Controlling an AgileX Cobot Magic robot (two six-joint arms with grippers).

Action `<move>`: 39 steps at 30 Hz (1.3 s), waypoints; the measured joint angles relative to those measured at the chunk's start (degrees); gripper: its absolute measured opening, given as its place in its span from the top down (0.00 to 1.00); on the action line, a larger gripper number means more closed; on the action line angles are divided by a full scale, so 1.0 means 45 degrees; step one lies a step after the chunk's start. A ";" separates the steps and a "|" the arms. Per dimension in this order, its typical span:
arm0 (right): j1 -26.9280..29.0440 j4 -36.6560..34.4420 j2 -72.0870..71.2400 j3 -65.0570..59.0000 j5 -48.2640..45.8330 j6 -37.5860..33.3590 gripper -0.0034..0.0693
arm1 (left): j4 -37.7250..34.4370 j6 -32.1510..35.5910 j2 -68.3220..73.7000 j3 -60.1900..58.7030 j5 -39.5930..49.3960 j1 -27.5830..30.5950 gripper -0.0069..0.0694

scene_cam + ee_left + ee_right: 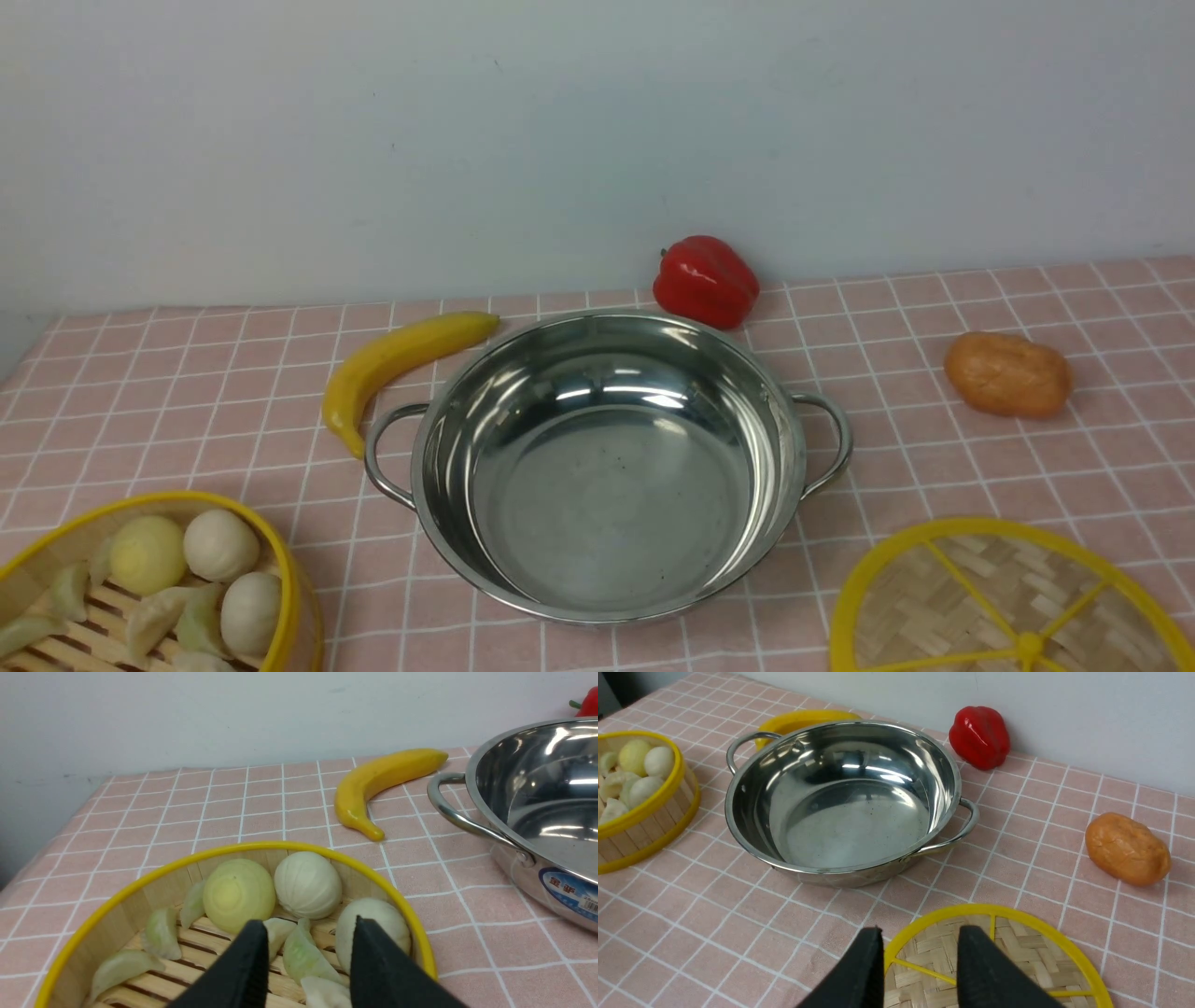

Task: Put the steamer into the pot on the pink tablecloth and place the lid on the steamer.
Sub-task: 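Grasp the rim of the steamer basket holding the buns with the left gripper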

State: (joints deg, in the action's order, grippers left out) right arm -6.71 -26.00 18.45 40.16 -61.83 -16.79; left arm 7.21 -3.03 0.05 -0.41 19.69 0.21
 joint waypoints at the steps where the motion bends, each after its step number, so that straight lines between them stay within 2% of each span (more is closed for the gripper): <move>1: 0.0000 0.0000 0.0000 0.0000 0.0036 0.0000 0.62 | 0.0000 0.0000 0.0000 0.0000 0.0000 0.0000 0.59; 39: -0.0386 -0.0119 0.0000 0.0000 0.0534 0.0000 0.62 | 0.0141 0.0000 -0.0017 0.0000 -0.0365 0.0000 0.59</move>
State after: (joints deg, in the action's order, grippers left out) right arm -8.45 -26.54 18.45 40.16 -59.42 -16.79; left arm 7.84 -3.03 -0.02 -0.41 18.05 0.21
